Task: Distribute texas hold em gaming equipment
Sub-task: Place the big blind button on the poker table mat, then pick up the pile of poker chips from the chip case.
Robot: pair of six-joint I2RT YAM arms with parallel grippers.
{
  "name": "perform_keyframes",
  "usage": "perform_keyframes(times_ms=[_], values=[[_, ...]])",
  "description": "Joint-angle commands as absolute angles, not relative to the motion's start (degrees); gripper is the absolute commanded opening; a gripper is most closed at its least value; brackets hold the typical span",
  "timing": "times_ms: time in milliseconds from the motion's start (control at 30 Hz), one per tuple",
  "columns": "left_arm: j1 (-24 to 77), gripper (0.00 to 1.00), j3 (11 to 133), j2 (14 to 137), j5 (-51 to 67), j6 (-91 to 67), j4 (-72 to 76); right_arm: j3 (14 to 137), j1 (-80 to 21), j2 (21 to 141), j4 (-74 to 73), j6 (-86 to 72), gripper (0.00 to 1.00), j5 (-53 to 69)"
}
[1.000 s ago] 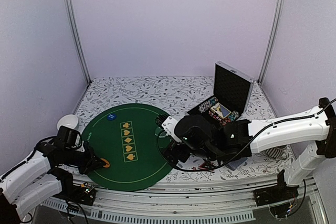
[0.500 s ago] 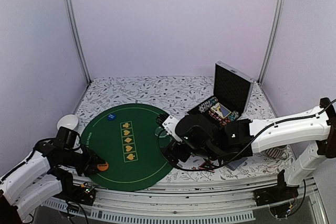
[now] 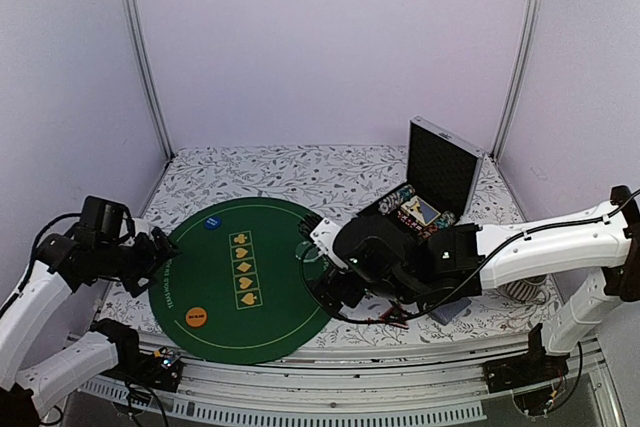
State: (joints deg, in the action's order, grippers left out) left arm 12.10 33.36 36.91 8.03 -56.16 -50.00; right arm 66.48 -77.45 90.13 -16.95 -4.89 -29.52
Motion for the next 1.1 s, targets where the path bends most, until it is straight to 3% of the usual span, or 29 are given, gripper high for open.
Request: perform_keyframes(times_ms=[0, 200, 400, 633, 733, 833, 1067], values=[[11.8, 0.98, 39.0, 35.7, 3.9, -46.8, -42.0, 71.6, -74.6, 87.4, -23.7, -9.3, 0.99, -28.5], [12.7, 0.98, 49.8, 44.0, -2.0, -29.0, -42.0, 74.8, -66.7, 85.3, -36.7, -18.8, 0.99, -17.7], [13.9, 0.98, 57.4, 50.8, -8.9, -19.3, -38.8, 70.4, -56.3, 81.4, -46.9, -25.5, 0.99, -13.6], [14.4, 0.98, 59.1, 53.7, -5.9, -15.9, -30.6, 66.5, -48.4, 79.1, -48.0, -25.9, 0.99, -13.7], [14.4, 0.98, 55.9, 53.2, 0.1, -16.0, -26.8, 67.8, -46.1, 80.3, -47.8, -24.9, 0.99, -14.8], [14.4, 0.98, 49.9, 50.8, -1.6, -17.0, -22.7, 68.8, -44.6, 83.2, -46.4, -21.9, 1.00, -15.1], [14.2, 0.98, 41.3, 46.2, -7.6, -16.5, -15.1, 83.0, -41.3, 98.1, -42.6, -4.3, 0.76, -13.7]])
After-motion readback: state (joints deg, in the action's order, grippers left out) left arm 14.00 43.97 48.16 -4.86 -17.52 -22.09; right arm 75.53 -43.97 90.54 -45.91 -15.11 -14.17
